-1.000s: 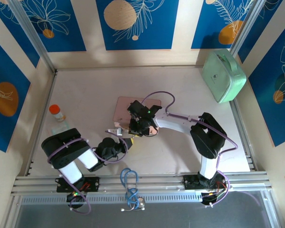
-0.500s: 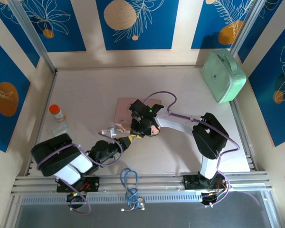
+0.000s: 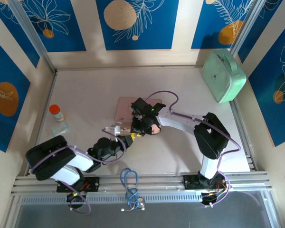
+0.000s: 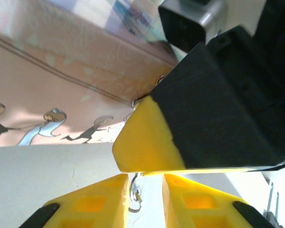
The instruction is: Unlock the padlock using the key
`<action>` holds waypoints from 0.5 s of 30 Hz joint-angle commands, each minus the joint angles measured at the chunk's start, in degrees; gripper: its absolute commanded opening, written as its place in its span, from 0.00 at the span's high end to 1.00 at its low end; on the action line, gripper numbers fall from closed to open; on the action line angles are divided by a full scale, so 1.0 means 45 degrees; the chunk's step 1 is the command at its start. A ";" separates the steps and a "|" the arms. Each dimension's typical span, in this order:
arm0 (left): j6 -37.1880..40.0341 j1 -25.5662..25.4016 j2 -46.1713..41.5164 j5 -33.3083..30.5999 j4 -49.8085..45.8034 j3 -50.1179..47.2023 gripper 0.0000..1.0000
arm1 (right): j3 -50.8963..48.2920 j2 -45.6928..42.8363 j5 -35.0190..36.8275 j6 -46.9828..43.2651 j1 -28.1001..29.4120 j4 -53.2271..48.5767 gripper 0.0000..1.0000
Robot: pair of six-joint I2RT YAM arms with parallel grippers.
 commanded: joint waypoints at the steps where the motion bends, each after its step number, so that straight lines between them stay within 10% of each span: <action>1: 0.0277 -0.0104 0.0910 0.0316 0.1615 0.0037 0.74 | -0.0465 -0.0126 -0.2609 0.0895 -0.0210 -0.0421 1.00; 15: 0.0864 -0.0092 0.1294 0.0317 0.2394 0.0184 0.71 | 0.0082 0.0172 -0.3229 0.0156 -0.0495 -0.1719 1.00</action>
